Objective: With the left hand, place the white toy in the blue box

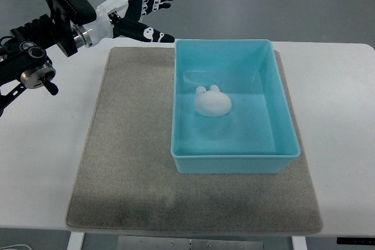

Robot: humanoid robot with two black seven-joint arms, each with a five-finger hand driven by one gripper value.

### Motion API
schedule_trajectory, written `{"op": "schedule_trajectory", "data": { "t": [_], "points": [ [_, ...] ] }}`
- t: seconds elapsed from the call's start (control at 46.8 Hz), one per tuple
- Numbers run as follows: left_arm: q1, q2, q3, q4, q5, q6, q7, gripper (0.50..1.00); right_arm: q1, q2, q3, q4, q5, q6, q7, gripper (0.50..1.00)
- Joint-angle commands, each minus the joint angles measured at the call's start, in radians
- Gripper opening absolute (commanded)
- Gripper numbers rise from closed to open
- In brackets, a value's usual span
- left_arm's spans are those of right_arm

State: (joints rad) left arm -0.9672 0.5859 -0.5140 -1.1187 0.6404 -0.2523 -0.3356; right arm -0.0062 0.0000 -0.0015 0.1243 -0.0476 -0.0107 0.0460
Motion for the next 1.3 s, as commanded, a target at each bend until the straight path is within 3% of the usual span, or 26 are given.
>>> {"op": "schedule_trajectory", "data": {
  "t": [0.0, 0.15, 0.321, 0.492, 0.684, 0.963, 1.283],
  "points": [
    [0.025, 0.025, -0.050, 0.048, -0.036, -0.088, 0.003, 0.999, 0.000, 0.000, 0.000, 0.000, 0.000, 0.000, 0.000, 0.936],
    [0.062, 0.071, -0.081, 0.106, -0.152, -0.205, 0.032, 0.999, 0.000, 0.000, 0.000, 0.000, 0.000, 0.000, -0.001, 0.936],
    [0.103, 0.088, -0.110, 0.171, -0.353, -0.285, 0.196, 0.999, 0.000, 0.000, 0.000, 0.000, 0.000, 0.000, 0.000, 0.936],
    [0.131, 0.089, -0.167, 0.221, -0.520, -0.358, 0.296, 0.999, 0.000, 0.000, 0.000, 0.000, 0.000, 0.000, 0.000, 0.936],
    [0.180, 0.083, -0.172, 0.293, -0.789, -0.359, 0.447, 0.999, 0.000, 0.000, 0.000, 0.000, 0.000, 0.000, 0.000, 0.936],
    [0.228, 0.078, -0.169, 0.309, -0.926, -0.359, 0.489, 0.999, 0.000, 0.000, 0.000, 0.000, 0.000, 0.000, 0.000, 0.936],
    [0.237, 0.042, -0.169, 0.323, -0.927, -0.359, 0.491, 0.999, 0.000, 0.000, 0.000, 0.000, 0.000, 0.000, 0.000, 0.936]
  ]
}}
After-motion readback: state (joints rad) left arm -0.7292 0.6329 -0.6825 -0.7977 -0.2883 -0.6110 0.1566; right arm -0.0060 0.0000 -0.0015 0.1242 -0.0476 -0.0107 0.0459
